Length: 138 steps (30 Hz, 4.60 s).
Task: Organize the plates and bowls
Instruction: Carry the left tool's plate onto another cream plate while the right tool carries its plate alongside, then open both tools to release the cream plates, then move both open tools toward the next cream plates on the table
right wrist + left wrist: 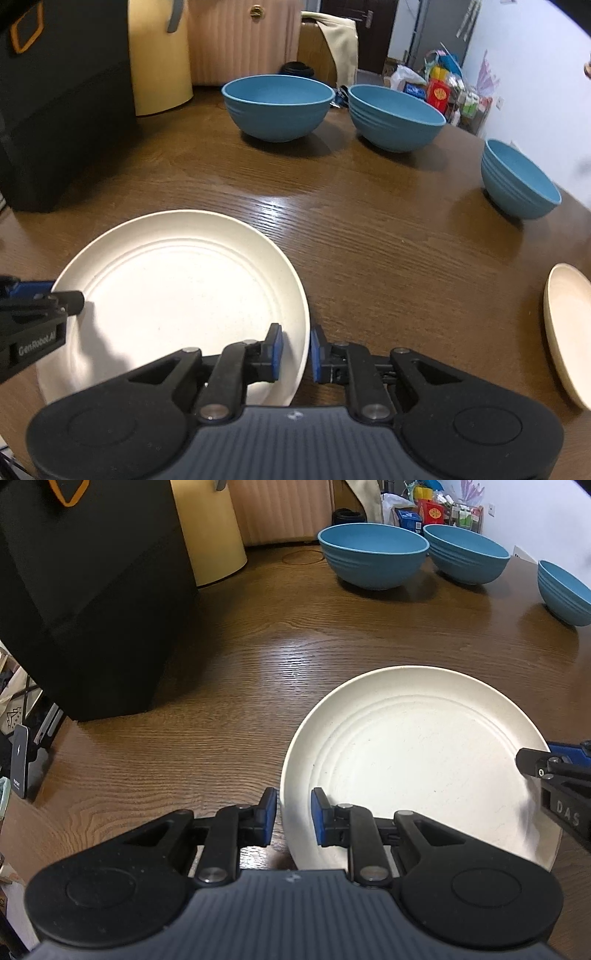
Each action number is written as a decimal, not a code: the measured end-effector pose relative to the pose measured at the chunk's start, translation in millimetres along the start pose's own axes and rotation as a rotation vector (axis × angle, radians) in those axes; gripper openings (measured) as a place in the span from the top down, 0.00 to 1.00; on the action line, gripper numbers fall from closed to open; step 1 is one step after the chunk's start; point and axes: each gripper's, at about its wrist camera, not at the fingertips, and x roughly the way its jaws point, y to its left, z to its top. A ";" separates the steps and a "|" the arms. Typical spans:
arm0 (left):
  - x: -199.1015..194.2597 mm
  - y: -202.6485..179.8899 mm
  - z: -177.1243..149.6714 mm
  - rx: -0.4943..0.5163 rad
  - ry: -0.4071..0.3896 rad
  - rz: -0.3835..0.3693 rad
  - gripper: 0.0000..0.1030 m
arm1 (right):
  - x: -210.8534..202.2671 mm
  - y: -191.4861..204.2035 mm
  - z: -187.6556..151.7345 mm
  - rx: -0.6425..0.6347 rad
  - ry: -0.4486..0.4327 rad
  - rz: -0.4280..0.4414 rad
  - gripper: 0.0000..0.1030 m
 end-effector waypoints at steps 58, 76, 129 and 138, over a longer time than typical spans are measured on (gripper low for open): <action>-107.6 0.5 -44.4 -0.091 -0.135 -0.152 0.00 | -110.1 -87.5 -85.2 0.365 -0.051 0.023 0.00; -143.8 -65.5 -97.8 -0.092 -0.135 -0.195 0.00 | -151.9 -140.3 -148.4 0.365 -0.064 -0.024 0.00; -80.2 -131.3 16.5 0.065 -0.147 -0.379 0.00 | -113.3 -203.6 -91.4 0.503 -0.041 -0.200 0.00; -74.6 -170.1 31.6 0.048 -0.128 -0.369 0.00 | -105.2 -249.0 -82.2 0.495 -0.038 -0.198 0.00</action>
